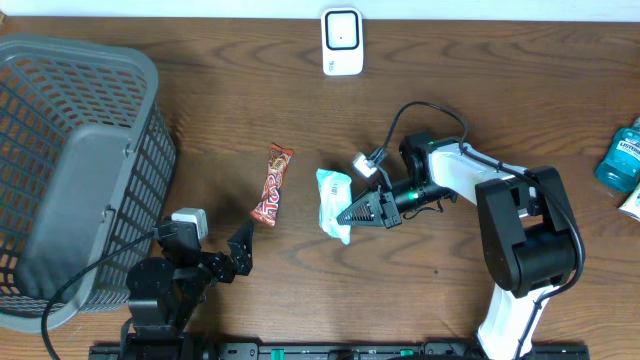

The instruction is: Scan the item barcode

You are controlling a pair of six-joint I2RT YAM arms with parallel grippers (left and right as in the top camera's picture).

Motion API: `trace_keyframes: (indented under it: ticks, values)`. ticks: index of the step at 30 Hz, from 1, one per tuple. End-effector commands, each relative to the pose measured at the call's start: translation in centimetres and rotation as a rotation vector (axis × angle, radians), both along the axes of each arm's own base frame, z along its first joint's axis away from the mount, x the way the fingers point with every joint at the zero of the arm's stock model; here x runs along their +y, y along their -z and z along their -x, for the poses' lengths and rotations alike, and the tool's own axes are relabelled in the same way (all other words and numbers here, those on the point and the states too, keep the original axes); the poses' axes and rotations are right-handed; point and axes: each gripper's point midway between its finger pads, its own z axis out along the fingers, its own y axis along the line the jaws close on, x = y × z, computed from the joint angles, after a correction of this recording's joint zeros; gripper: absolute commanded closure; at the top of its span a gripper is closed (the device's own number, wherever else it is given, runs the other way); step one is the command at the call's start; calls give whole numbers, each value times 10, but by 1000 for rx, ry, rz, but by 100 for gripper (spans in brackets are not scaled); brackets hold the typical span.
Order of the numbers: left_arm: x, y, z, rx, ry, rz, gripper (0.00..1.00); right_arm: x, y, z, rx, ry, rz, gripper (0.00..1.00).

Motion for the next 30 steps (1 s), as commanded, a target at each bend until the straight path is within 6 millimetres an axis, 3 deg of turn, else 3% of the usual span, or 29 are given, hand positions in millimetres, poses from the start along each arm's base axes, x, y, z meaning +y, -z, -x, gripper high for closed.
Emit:
trace_keyframes:
  ticks: [1, 6, 10, 14, 23, 30]
  values:
    - [-2, -3, 1, -11, 14, -4, 1, 4, -23, -4, -128, 18, -172, 99]
    - [-2, -3, 1, -10, 14, -4, 1, -1, -38, 13, -148, 15, -178, 99]
    - [-2, -3, 1, -10, 14, -4, 1, -12, -76, 49, -271, -26, -206, 99]
    - [-2, -3, 1, -11, 14, -4, 1, -19, -90, 70, -335, -106, -177, 99]
    - [-2, -3, 1, -10, 14, -4, 1, -22, -124, 83, -451, -99, -213, 99]
    - [-2, -3, 1, -11, 14, -4, 1, -23, -130, 86, -405, -91, -194, 99]
